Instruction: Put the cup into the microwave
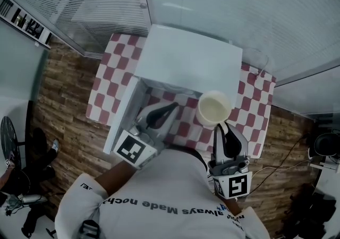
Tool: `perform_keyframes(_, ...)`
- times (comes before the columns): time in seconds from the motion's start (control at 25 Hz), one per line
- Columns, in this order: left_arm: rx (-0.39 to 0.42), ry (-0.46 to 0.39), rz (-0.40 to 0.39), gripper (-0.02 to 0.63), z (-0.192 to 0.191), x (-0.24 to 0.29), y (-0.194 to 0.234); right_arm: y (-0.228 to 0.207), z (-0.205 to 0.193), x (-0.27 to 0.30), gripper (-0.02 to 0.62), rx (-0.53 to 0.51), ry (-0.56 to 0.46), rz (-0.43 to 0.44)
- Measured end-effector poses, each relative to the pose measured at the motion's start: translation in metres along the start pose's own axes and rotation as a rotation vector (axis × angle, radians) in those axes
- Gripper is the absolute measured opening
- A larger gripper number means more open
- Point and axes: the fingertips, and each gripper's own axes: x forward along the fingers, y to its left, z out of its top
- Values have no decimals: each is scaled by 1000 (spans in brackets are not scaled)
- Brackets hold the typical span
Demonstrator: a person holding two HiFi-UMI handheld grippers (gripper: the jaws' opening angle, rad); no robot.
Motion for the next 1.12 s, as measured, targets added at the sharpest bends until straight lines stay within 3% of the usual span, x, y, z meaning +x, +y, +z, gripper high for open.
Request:
perform_keyframes(0.24, 0, -12, -18, 0, 12, -9, 23, 15, 6, 19, 43, -1, -23, -22)
perform_keyframes(0.56, -10, 17, -35, 0, -7, -18, 33, 29, -7, 24, 43, 17, -7, -30)
perform_keyframes(1.12, -68, 82, -9, 0, -61, -26, 52, 45, -69, 24, 43, 53, 91, -3)
